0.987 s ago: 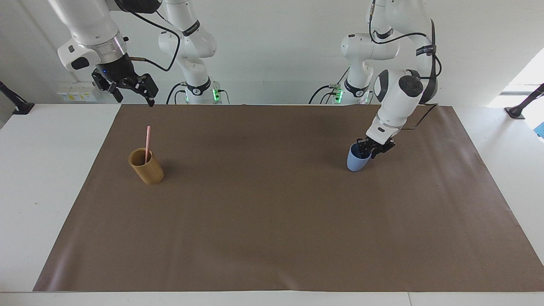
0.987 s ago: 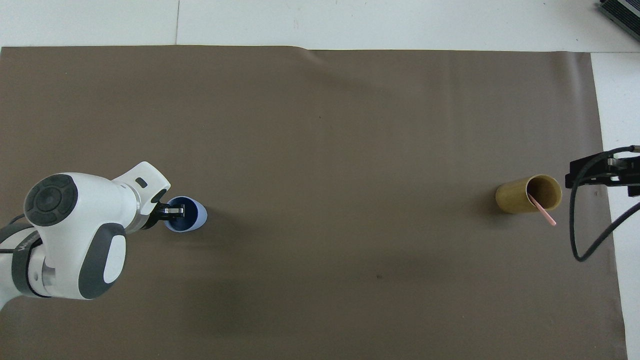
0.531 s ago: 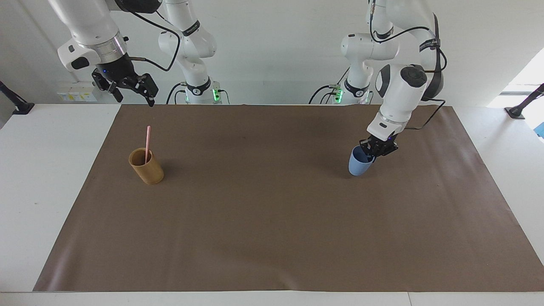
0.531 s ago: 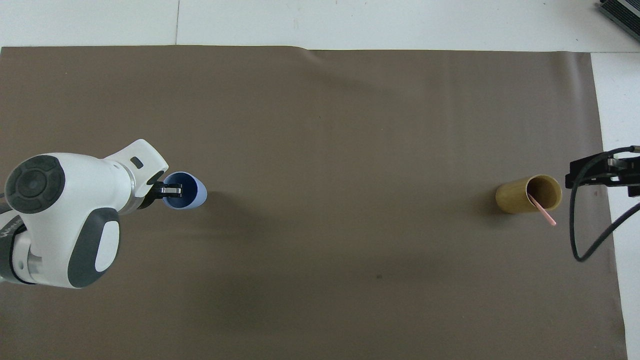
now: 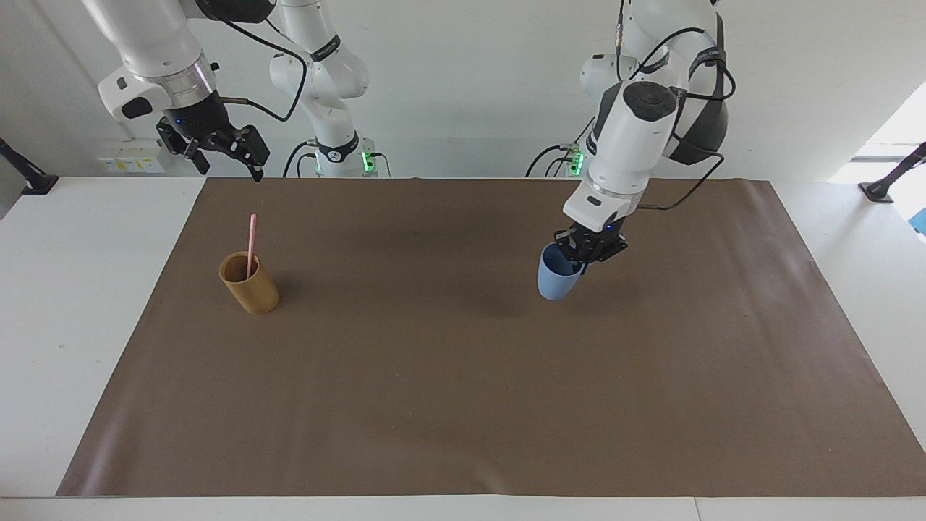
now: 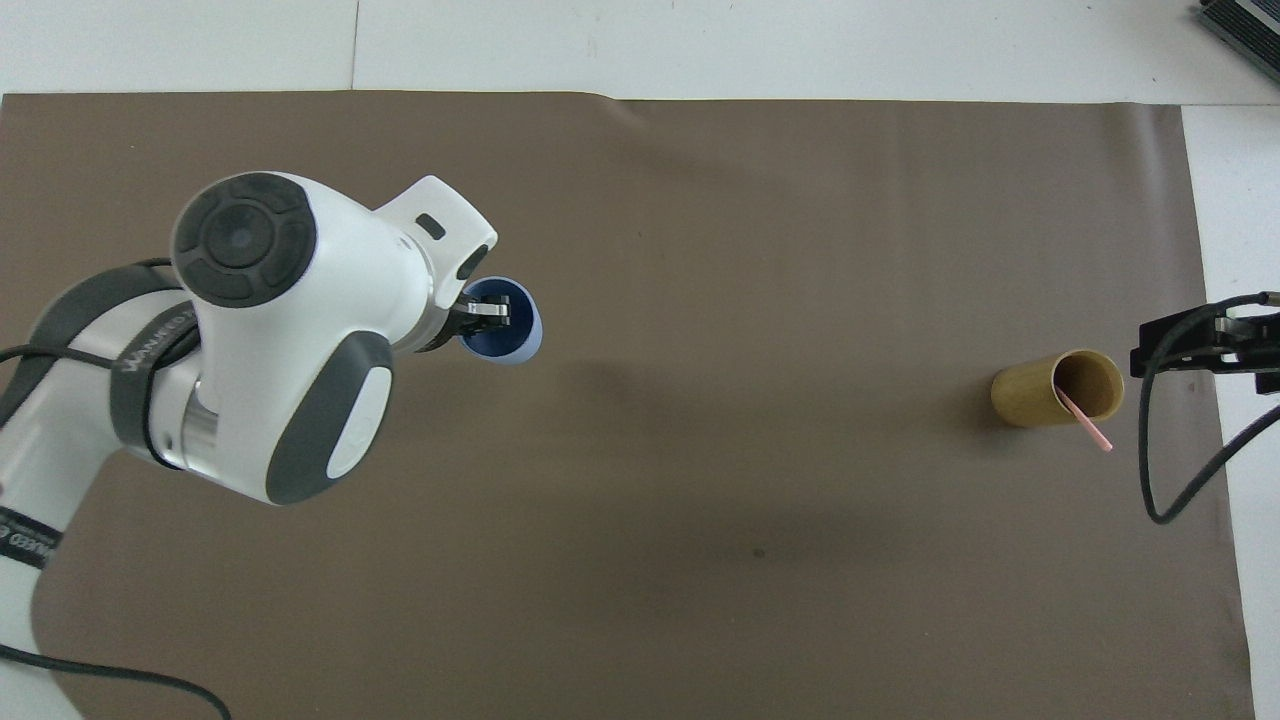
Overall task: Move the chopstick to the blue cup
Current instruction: 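Carry the blue cup with the left gripper toward the table center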
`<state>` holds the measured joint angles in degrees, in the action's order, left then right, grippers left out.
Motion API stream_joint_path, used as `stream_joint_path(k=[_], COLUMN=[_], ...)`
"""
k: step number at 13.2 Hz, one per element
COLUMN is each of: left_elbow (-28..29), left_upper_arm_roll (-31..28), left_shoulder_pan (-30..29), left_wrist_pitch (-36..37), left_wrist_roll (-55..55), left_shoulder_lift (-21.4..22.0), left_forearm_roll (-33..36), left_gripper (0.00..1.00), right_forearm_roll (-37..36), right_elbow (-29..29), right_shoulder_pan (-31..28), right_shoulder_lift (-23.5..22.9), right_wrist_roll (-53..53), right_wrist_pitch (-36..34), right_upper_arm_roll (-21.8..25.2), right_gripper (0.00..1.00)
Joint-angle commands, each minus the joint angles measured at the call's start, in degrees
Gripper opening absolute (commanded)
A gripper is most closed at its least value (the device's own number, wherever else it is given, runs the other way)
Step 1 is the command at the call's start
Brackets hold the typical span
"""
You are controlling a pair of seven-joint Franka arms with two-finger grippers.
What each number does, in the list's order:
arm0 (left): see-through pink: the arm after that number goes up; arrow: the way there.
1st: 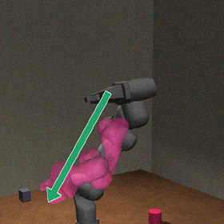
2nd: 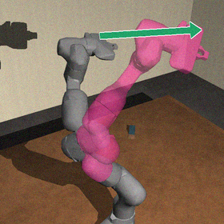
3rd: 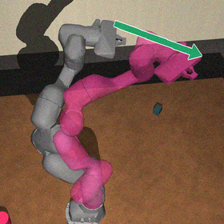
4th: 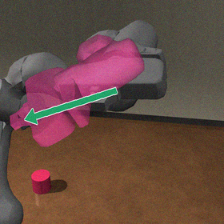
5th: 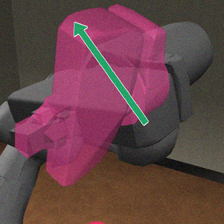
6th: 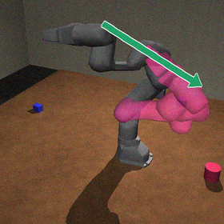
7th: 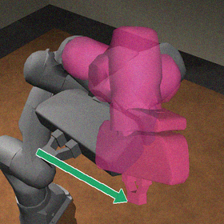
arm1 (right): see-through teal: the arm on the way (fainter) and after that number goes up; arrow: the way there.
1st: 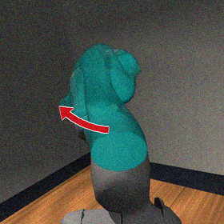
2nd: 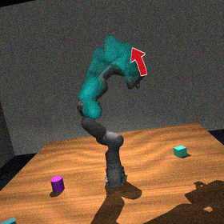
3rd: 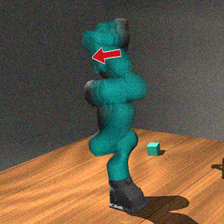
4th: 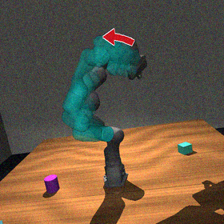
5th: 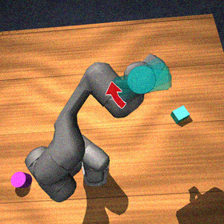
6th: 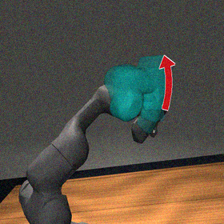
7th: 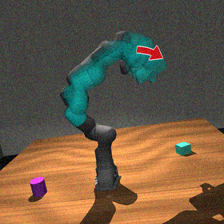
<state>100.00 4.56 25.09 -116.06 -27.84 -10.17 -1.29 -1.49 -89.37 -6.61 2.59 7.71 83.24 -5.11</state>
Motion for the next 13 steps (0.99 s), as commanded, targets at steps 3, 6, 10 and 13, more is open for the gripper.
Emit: stream_joint_path(k=[3,6,10,13], left_elbow=[-9.38,-9.39,-9.47,-9.39], left_upper_arm_roll=[-0.95,-0.95,-1.04,-1.04], left_shoulder_pan=[9.44,12.08,15.87,15.96], left_wrist_pitch=[-0.91,-4.77,-8.30,-8.30], left_wrist_roll=[-12.75,-14.86,-19.35,-19.53], left_shoulder_lift=[-10.65,-12.77,-16.99,-16.90], left_forearm_roll=[0.77,1.03,2.35,2.26], left_gripper=[0.00,0.00,0.00,0.00], right_forearm_roll=[0.43,0.43,0.43,0.43], right_elbow=[-1.68,-1.77,-2.03,-2.29], right_shoulder_pan=[-0.69,-0.69,-0.69,-0.69], right_shoulder_lift=[1.54,1.54,1.72,1.98], right_wrist_roll=[-0.76,-0.94,-1.20,-1.20], right_wrist_pitch=[0.17,0.08,0.17,0.17], right_upper_arm_roll=[-0.16,-0.16,-0.16,-0.16], right_gripper=[1.00,1.00,1.00,1.00])
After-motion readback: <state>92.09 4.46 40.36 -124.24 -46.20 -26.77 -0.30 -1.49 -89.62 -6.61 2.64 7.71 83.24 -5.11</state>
